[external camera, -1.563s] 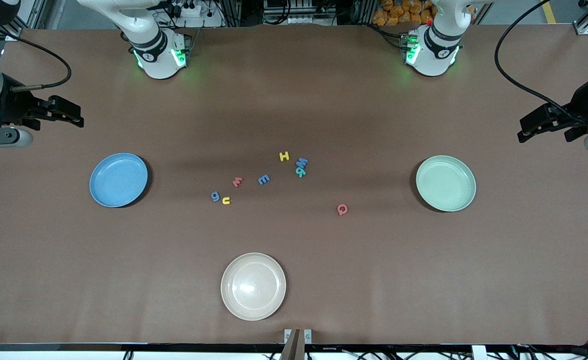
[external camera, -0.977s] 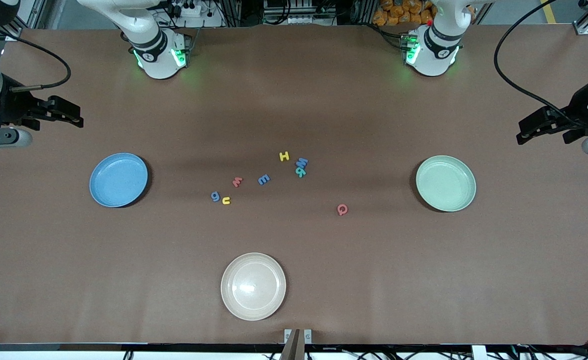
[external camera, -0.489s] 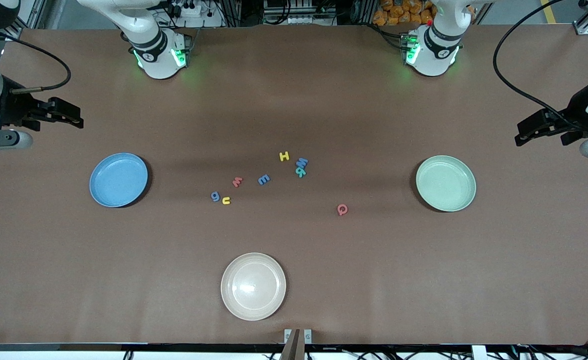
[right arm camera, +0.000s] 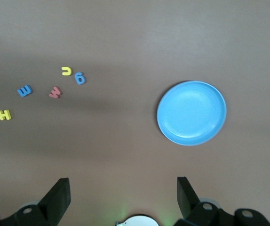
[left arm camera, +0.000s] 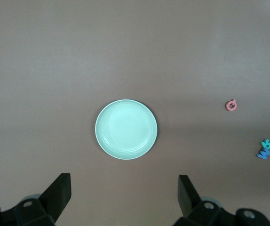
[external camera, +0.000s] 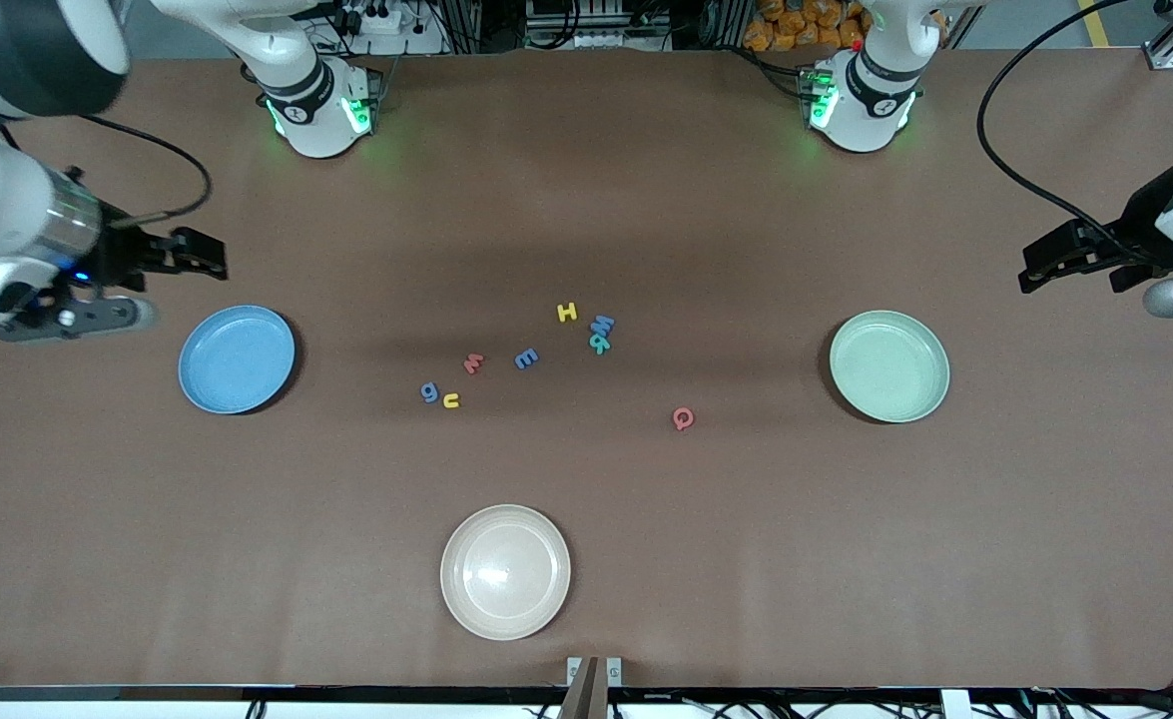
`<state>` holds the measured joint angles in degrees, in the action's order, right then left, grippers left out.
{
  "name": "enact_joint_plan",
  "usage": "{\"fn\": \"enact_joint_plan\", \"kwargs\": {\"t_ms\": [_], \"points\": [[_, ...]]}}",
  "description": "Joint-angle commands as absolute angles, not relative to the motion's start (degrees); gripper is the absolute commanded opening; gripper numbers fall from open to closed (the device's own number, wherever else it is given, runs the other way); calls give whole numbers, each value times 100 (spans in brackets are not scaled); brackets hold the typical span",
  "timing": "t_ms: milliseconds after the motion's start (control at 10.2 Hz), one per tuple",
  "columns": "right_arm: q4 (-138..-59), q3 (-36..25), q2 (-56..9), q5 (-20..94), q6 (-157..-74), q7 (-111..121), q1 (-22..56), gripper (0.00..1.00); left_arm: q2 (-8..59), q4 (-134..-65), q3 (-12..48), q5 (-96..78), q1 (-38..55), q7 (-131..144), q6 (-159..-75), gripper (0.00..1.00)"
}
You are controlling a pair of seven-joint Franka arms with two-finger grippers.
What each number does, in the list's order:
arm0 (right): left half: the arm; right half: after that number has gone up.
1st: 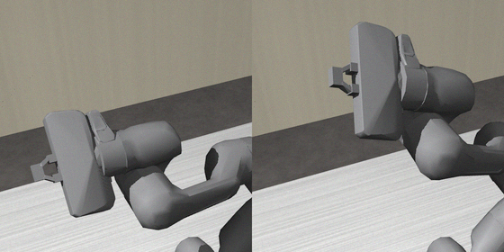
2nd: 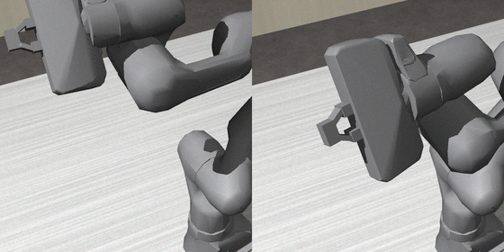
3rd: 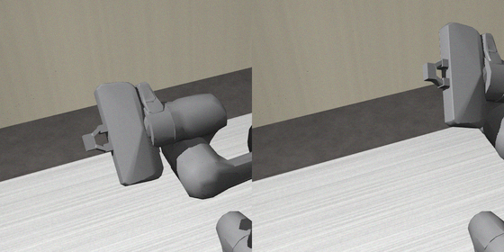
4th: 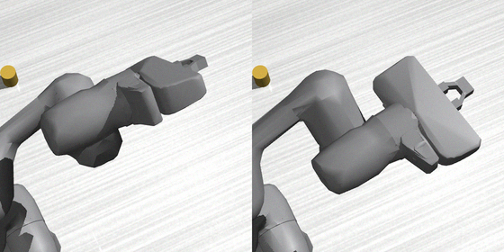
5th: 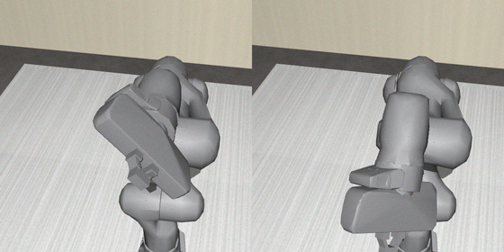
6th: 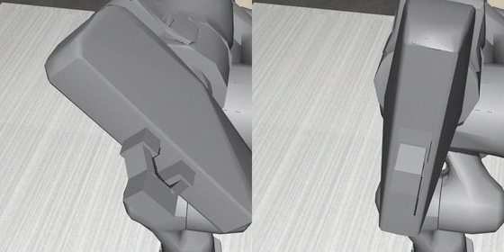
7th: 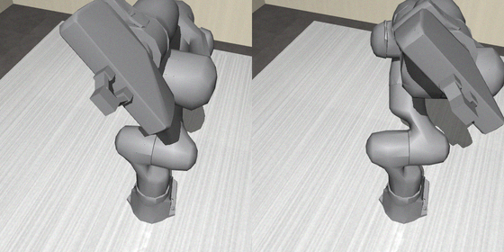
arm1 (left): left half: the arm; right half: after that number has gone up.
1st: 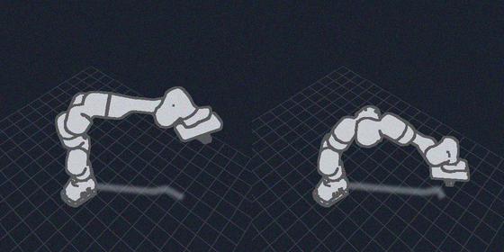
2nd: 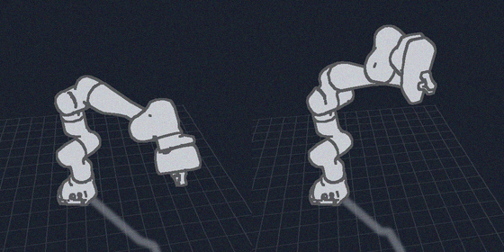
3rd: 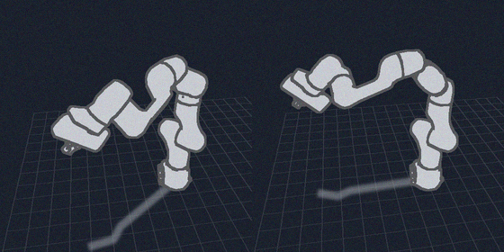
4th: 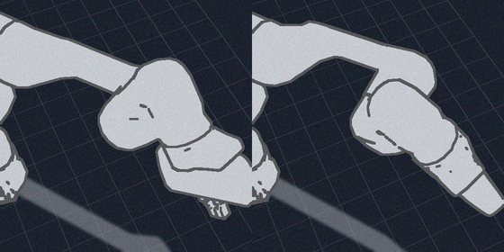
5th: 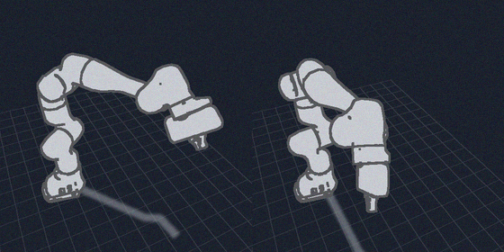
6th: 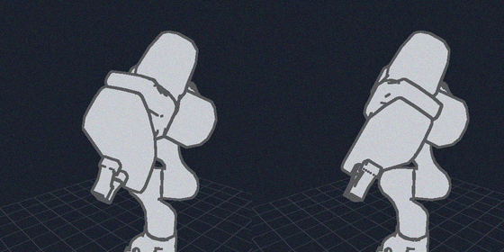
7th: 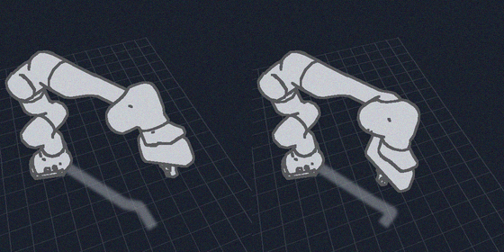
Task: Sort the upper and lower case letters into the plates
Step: 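Move the right gripper and the left gripper toward the scattered letters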
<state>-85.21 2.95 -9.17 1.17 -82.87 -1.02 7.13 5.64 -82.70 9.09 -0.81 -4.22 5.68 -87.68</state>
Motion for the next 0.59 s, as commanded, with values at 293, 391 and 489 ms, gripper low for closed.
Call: {"fn": "enact_joint_plan", "kwargs": {"t_ms": [293,391,489], "points": [[-8437,272,-1677,149,-8929,-1148,1352,100,869,-8490,1062,-307,-213,773,-8753,100],[-8446,272,-1774,141,-9060,-1473,1510,100,1088,-8482,1081,-308,-2,817,-8902,100],[-8472,272,-1871,123,-9175,-1877,1660,100,1255,-8542,1081,-308,148,843,-8990,100]]}}
